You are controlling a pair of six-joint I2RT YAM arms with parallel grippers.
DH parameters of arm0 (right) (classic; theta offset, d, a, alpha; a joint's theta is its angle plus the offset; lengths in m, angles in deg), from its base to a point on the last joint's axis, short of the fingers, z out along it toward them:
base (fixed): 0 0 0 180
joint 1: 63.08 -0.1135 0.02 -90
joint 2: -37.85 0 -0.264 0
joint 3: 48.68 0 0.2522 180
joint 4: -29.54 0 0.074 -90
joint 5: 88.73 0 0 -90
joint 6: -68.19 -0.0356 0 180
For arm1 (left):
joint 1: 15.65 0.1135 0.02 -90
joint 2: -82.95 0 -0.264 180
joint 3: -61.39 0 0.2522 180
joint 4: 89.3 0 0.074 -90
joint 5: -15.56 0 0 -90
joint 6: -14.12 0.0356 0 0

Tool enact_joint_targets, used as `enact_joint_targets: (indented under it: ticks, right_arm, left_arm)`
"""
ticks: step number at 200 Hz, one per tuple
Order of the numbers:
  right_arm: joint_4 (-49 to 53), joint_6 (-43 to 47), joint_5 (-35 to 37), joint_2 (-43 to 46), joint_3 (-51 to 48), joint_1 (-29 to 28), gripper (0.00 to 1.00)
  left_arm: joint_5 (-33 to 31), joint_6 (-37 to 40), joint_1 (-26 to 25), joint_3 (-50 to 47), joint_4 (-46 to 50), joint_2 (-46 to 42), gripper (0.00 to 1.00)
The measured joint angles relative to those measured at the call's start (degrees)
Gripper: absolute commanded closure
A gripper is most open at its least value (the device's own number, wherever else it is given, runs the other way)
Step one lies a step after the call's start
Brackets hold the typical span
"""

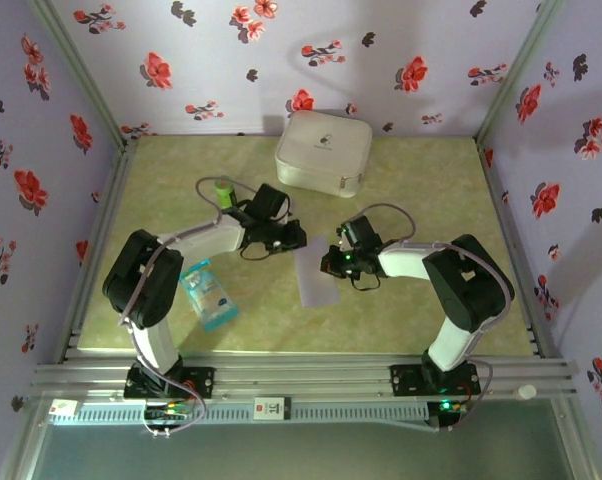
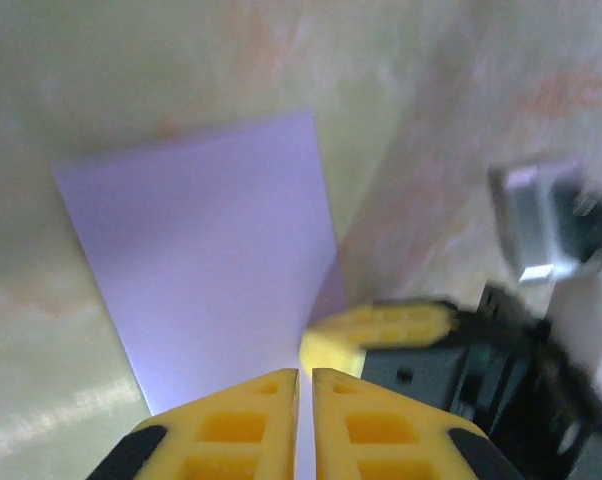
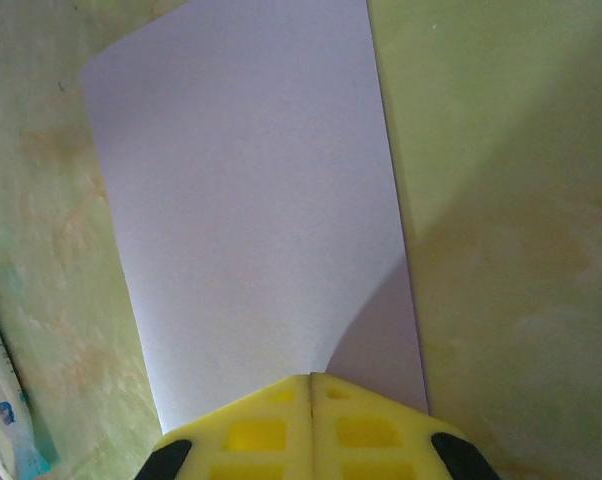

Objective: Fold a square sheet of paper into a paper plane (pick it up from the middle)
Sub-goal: First fold the square sheet of paper in half at the center of the table, then fold the triangle a second time at the center of the table.

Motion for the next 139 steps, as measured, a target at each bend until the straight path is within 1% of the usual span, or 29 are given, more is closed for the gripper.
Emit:
enact_joint_targets:
  ticks: [21,62,85,139]
  right_arm:
    - [-0.02,-0.13,0.07,0.00,-0.04,-0.04,1.00]
    - [-0.26,-0.17,0.22,0.04,-0.24,-0.09,1.00]
    - [-0.79,-0.20,0.22,0.09,-0.50,-0.09,1.00]
    - [-1.88,-0.72,0.22,0.31,-1.27,-0.09,1.00]
  left_arm:
    - [2.64,-2.73,-1.46,-5.70,-3.02,-0.37,0.88]
    - [6.49,-5.95,-4.48,-11.78,-8.94,-0.44,0.88]
    - [7.50,-7.28,-5.55,-15.10,-12.07,-0.48,0.88]
    - [7.98,-7.43,-6.78,-19.02,-14.43,-1.36,0.88]
